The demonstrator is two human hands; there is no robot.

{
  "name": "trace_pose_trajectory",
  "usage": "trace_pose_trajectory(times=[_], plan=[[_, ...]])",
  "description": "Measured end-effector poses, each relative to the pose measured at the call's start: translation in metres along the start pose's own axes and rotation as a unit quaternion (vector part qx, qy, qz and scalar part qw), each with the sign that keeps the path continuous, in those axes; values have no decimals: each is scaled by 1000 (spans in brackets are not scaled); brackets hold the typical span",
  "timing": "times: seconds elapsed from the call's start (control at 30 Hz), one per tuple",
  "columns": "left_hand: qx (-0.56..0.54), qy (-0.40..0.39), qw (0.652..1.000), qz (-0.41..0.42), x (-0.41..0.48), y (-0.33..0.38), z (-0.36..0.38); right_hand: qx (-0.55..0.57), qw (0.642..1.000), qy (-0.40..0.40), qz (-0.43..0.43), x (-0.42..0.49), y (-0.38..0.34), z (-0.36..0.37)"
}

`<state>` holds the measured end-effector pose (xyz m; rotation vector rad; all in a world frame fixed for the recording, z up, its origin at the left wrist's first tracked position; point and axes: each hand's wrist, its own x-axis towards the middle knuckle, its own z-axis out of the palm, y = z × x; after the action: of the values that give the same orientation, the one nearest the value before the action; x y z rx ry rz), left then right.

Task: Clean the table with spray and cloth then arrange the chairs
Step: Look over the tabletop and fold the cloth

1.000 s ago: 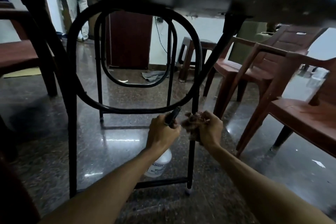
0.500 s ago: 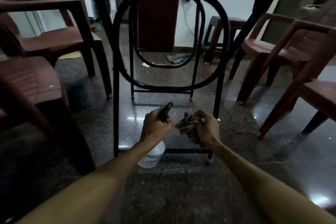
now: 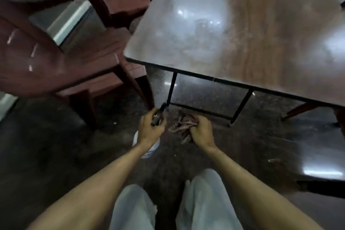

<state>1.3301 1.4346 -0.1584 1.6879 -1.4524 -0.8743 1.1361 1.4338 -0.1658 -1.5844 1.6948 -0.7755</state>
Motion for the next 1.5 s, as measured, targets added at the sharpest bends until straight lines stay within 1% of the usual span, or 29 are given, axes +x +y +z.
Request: trace_pose_trajectory(times=[0.1,0.17,0.27,0.43,0.57,0.67,0.8,1.03,1.2,1.37,1.5], plan=[[54,40,998,-21,-41,51,-59,-14,998,-47,27,-39,-80,-31],[47,45,997,-30,-63,85,-91,-24,998,-60,19,-58,-130,-53],[34,55,998,-22,-89,137,-133,-35,997,-68,-7,-78,-196,-87],[28,74,997,-4,-112,210,-174,-23,999,-41,-20,-103,-269,-145],[23,70,997,26,-114,269,-183,-1,999,-10,-30,-111,-294,-204],[16,67,996,61,-111,308,-171,14,999,22,-36,-110,-295,-254],[-5,70,995,70,-108,358,-130,30,997,65,-31,-101,-264,-325],[10,81,993,87,-92,429,-5,17,994,108,-9,-63,-171,-458],[-12,72,994,78,-74,492,85,10,995,102,-9,-31,-119,-553],[-20,79,992,93,-27,534,145,19,994,106,-14,32,-91,-603],[-21,98,989,108,26,553,184,18,996,86,-21,95,-76,-621]])
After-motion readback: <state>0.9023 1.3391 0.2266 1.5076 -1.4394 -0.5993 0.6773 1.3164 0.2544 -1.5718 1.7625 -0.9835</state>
